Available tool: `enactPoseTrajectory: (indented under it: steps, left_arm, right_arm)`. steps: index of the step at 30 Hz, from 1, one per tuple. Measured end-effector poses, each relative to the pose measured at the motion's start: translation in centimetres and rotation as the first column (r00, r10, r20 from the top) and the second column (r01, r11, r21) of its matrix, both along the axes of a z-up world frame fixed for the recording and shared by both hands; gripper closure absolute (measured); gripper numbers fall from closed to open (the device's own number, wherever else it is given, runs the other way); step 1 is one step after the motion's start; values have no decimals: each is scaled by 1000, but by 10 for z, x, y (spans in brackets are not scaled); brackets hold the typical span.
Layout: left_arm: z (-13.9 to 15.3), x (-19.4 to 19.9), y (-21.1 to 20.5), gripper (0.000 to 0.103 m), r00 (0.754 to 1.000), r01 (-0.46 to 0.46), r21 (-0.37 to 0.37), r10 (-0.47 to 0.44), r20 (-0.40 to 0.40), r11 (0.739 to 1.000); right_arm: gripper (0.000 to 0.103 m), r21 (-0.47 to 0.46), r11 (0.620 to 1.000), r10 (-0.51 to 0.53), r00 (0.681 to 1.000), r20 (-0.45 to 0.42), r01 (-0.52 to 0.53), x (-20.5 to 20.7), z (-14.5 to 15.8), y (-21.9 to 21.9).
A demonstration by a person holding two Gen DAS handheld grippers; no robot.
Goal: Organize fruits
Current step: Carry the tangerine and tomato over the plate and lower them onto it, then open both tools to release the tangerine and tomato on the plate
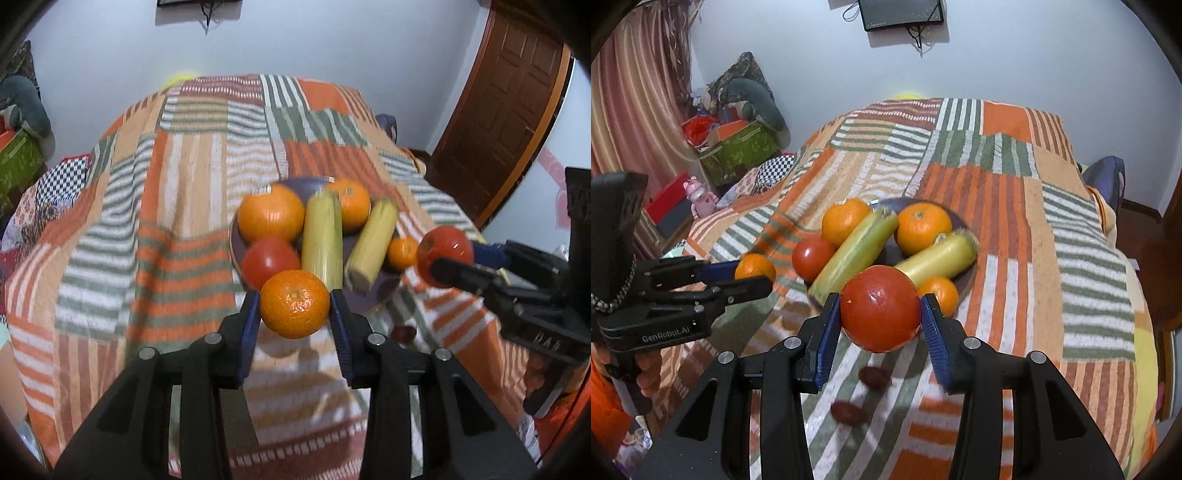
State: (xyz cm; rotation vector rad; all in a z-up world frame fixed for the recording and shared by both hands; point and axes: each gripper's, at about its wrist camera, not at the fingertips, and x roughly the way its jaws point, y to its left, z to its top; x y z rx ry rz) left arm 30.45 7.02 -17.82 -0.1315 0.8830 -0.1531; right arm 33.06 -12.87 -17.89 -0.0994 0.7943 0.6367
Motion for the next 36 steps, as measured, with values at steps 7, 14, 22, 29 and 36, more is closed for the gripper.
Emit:
enactPoseTrajectory:
  steps: [7,14,22,29,36]
  left_arm:
    - [9,27,-1,65,1000,-11,-5,11,28,1000]
    - [5,55,1,65,1000,-14,-13,14,22,1000]
    - [-12,73,2,65,1000,-15,-20,15,2,1000]
    - [-22,79,-2,66,1000,-18,-29,17,-15,999]
    - [-20,79,0,58,999,-24,-62,23,-30,998]
  right_arm:
    - [63,-7,1000,22,999,30,-21,21,5,17]
    - [63,-6,1000,22,1000,22,-21,41,-4,29]
    - [63,-9,1000,20,1000,-17,-20,55,-23,33]
    - [63,-3,1000,19,1000,-1,-19,58,-25,34]
    - [53,-23,1000,10,1000,1,-10,60,-22,32]
